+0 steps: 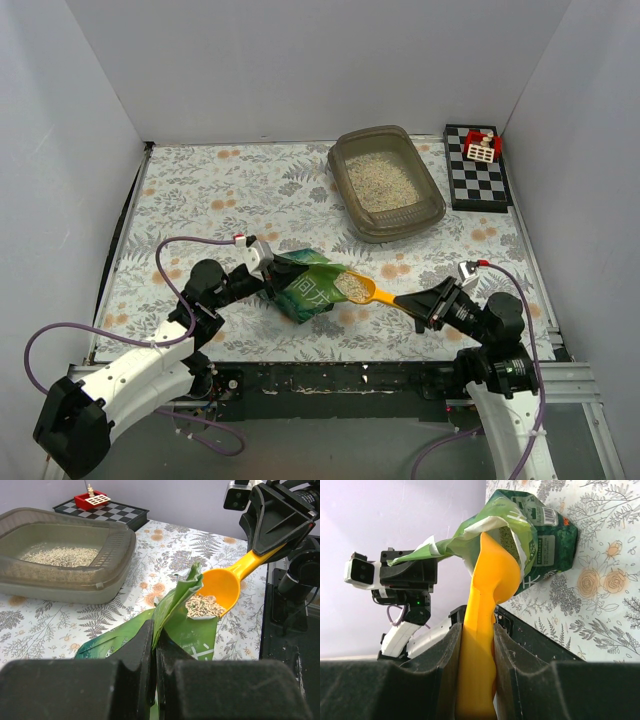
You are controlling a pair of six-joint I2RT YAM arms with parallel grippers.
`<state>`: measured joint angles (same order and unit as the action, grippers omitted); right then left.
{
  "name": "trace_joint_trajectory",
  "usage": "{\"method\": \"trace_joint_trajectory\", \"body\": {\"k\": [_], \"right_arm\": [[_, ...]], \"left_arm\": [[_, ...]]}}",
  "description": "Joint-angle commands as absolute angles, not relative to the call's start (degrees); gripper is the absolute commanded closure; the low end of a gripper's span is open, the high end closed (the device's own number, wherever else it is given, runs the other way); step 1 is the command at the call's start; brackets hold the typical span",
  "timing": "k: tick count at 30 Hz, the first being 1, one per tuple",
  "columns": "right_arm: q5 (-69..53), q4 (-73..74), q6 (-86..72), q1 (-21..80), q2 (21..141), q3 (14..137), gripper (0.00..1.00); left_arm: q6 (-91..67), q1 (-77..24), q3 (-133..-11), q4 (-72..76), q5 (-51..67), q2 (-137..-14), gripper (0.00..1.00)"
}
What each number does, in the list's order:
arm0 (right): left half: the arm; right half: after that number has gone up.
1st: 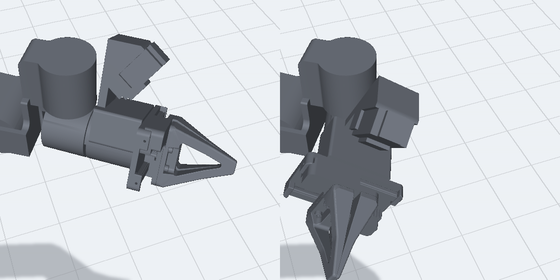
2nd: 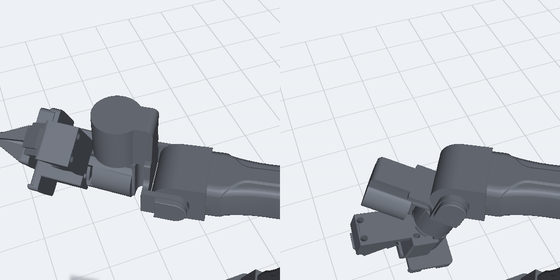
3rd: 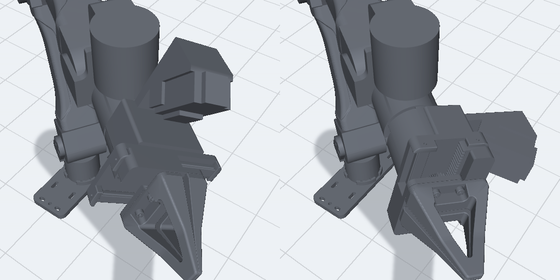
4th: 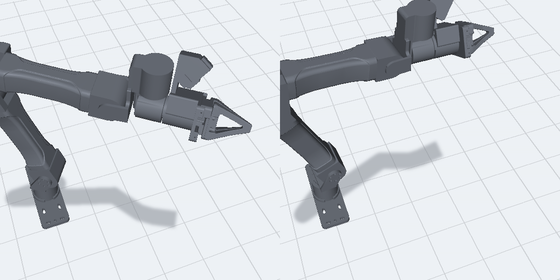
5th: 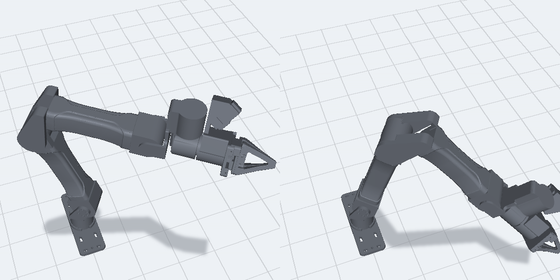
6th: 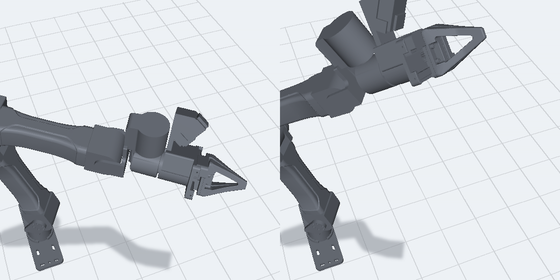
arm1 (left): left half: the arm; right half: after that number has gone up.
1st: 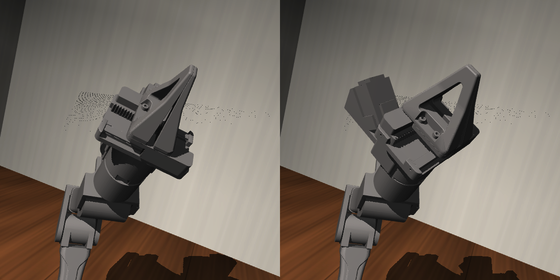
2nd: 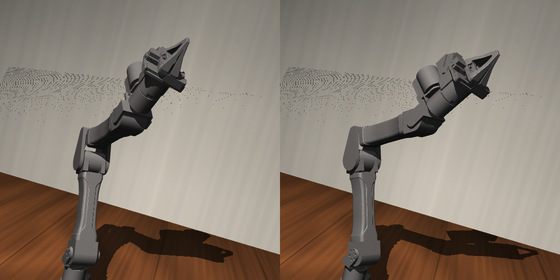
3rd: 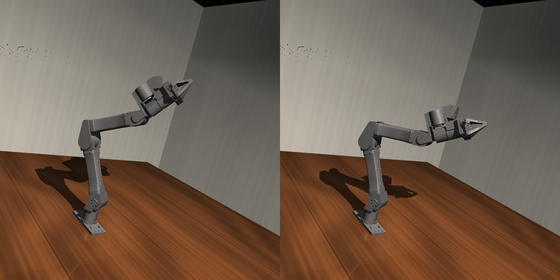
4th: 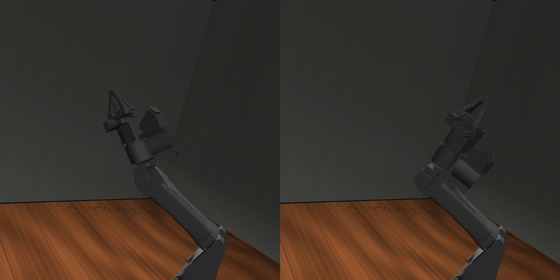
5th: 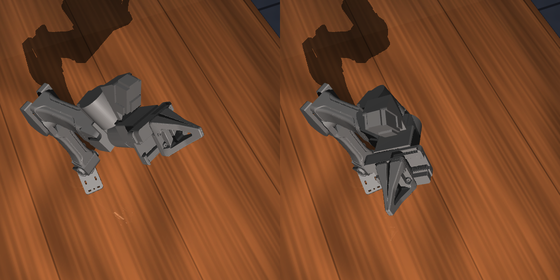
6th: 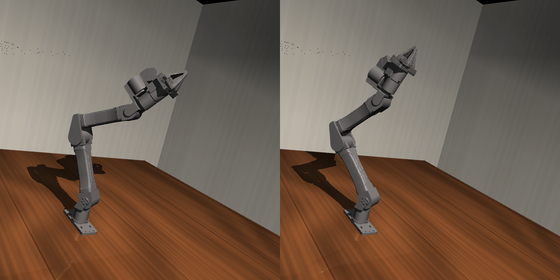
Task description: Fill the litter box with clean litter
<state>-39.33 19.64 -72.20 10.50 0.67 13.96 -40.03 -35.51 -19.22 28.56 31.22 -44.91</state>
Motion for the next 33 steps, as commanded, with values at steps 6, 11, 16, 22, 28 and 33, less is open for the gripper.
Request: {"method": "trace_joint_trajectory", "body": {"k": [6,11,16,22,28,33], "right_arm": [[-35.34,27.5,-74.18,10.46,-8.35,19.86,0.99],[-31.82,31.02,-76.28,10.46,-11.16,23.72,0.99],[-30.85,30.95,-77.43,10.46,-10.9,27.24,0.99],[-30.59,31.2,-76.73,10.46,-8.79,31.63,0.99],[-27.34,31.03,-76.2,10.46,-6.59,36.12,0.99],[-21.9,26.56,-77.43,10.46,-6.76,36.65,0.99]], "left_arm": [[-40.69,-36.21,-18.9,28.56,28.57,-44.21,1.0],[-40.87,-36.21,-18.63,28.65,27.25,-42.89,1.0],[-41.04,-36.3,-18.9,28.39,24.97,-42.63,1.0],[-41.39,-36.3,-18.46,28.83,21.54,-40.78,1.0],[-40.87,-36.3,-18.11,28.13,13.81,-38.15,1.0],[-40.61,-36.21,-18.19,27.16,8.27,-37.26,1.0]]}}
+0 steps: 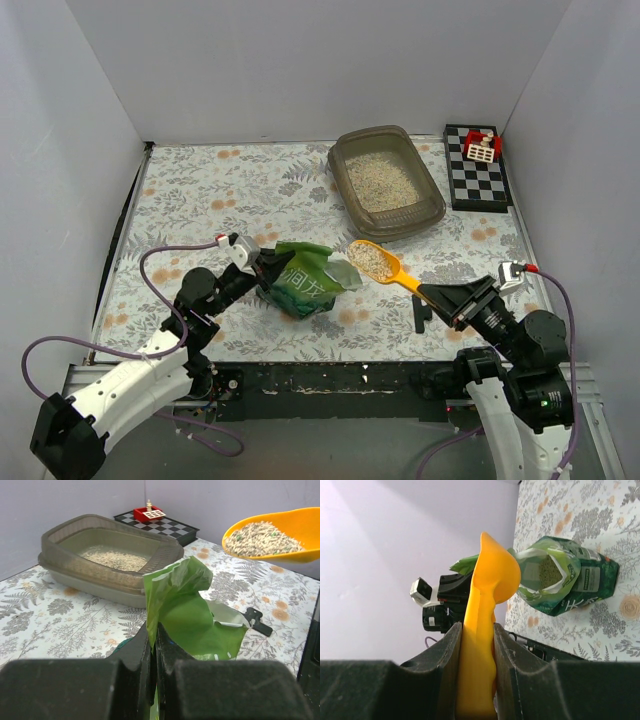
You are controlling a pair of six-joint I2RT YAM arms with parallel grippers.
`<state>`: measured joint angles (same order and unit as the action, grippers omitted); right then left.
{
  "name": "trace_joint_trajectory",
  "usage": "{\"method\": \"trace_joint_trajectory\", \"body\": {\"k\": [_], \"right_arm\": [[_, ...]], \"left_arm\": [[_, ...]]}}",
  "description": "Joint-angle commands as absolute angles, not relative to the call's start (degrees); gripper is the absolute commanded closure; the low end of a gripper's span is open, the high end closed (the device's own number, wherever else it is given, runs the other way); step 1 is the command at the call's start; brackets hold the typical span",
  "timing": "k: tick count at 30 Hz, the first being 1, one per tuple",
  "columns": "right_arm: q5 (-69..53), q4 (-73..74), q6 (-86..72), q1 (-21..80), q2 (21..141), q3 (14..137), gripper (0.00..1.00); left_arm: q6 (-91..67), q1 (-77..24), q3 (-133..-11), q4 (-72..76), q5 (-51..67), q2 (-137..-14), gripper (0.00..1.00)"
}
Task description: Fill the litter box with clean litter
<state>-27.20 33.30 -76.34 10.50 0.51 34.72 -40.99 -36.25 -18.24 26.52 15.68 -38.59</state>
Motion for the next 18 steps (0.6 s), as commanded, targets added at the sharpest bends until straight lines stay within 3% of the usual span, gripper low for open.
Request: {"method": "trace_joint_trajectory", "body": {"k": [1,11,18], "right_arm": [[-20.93,25.06,-77.95,10.46,-6.85,36.22,0.99],[-8.36,0.55,-89.2,10.46,-4.93,23.92,0.99],[-2.47,-25.37,-88.59,10.46,14.03,21.36,0.99]], "left_arm": [[-40.69,-36.3,-18.28,26.98,7.74,-37.44,1.0],[-40.87,-36.3,-18.28,26.98,8.44,-37.53,1.0],[-41.13,-36.21,-18.19,27.07,7.91,-37.27,1.0]]}}
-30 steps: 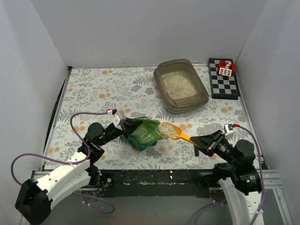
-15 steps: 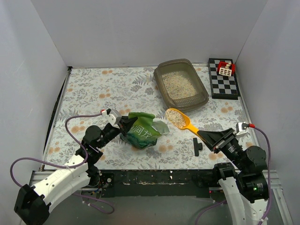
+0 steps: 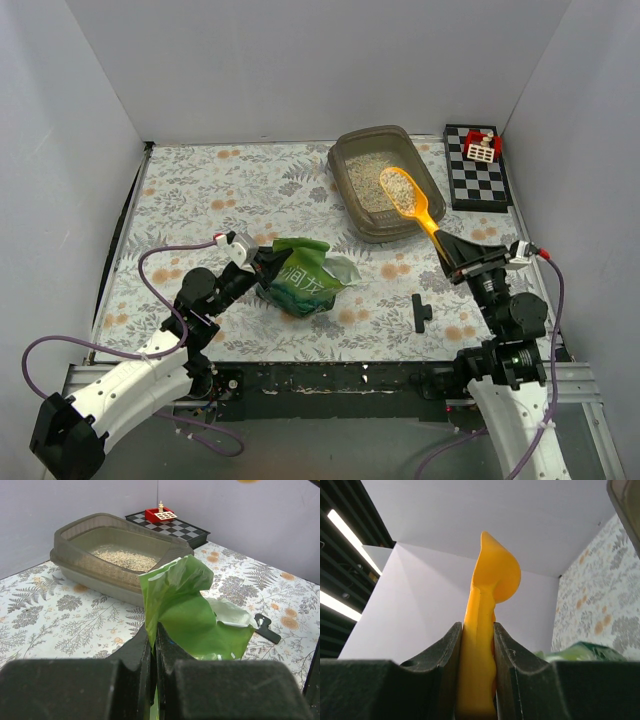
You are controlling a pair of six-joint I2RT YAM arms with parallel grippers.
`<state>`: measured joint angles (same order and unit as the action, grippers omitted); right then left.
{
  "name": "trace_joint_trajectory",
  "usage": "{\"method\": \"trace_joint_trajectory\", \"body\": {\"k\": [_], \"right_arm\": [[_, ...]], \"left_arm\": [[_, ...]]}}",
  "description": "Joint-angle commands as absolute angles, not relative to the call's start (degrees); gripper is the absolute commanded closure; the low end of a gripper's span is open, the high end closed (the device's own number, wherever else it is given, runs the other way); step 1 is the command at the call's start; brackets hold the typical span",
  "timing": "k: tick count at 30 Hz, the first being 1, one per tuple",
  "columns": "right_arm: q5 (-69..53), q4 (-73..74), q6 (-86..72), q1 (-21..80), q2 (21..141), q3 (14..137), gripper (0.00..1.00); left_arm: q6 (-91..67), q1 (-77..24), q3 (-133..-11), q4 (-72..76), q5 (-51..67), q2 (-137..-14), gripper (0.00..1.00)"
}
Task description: Fill the litter box with clean litter
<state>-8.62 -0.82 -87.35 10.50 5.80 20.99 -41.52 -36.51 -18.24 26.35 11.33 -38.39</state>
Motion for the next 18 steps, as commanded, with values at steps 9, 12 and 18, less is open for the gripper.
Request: {"method": "trace_joint_trajectory", "body": {"k": [9,12,18], "right_arm": [[0.89,-41.75,-79.64,10.46,39.34,28.99,0.99],[0.53,-27.49,-71.74,10.46,46.47,39.25,0.99],[-2.11,-5.93,-59.08,10.55,59.92,54.91,0.99]], "left_arm": [[-40.96,-36.3,-17.93,27.69,7.82,-36.91,1.0],[-41.04,-36.21,-17.93,27.6,7.73,-36.83,1.0],[-40.61,-36.3,-17.93,27.42,6.86,-36.65,1.0]]}}
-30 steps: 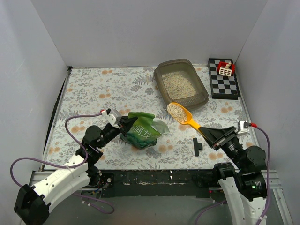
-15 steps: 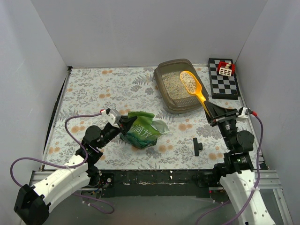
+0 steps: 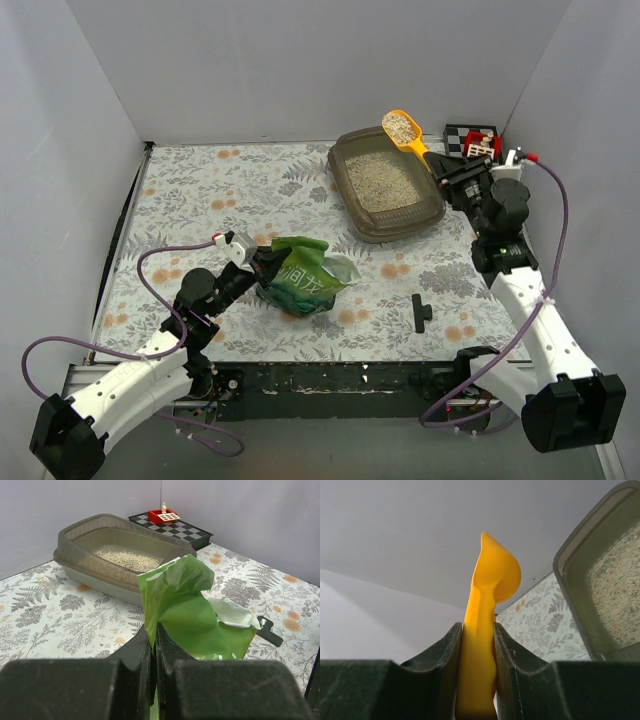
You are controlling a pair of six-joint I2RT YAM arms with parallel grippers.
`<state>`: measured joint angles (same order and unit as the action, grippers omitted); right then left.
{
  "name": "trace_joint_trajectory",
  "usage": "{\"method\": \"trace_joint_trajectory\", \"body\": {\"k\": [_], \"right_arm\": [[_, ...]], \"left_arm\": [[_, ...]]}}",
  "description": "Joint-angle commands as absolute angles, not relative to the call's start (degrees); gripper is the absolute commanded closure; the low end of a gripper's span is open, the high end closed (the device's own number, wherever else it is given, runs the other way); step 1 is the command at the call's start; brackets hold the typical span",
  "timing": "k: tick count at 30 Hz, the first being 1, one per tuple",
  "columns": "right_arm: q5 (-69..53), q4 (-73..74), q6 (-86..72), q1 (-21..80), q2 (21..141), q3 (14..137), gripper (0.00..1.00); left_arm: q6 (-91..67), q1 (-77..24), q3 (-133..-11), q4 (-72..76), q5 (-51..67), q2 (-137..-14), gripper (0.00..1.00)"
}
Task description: Fill the litter box with clean litter
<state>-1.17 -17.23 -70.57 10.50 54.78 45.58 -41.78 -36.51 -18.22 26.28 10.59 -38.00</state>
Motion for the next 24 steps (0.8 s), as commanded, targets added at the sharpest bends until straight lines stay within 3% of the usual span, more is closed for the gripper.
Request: {"method": "trace_joint_trajectory", "body": {"k": [1,7,12,24], "right_arm": [[-2.72,-4.06,-57.58,10.55,62.9,56.85,0.99],[-0.27,9.91,-43.8,12.74,75.3,68.62,0.99],[9.3,20.29,-31.05,15.73,84.97,79.52,0.99],[29.25,31.91,-9.77,26.79,95.8,100.54,0.99]], "left_arm": [[-40.52,-36.3,-18.02,27.33,6.77,-36.65,1.0],[-40.34,-36.3,-18.37,26.81,6.77,-37.0,1.0],[-39.73,-36.3,-18.81,26.02,6.86,-37.53,1.0],[-42.27,-36.21,-23.29,19.96,8.61,-42.97,1.0]]}}
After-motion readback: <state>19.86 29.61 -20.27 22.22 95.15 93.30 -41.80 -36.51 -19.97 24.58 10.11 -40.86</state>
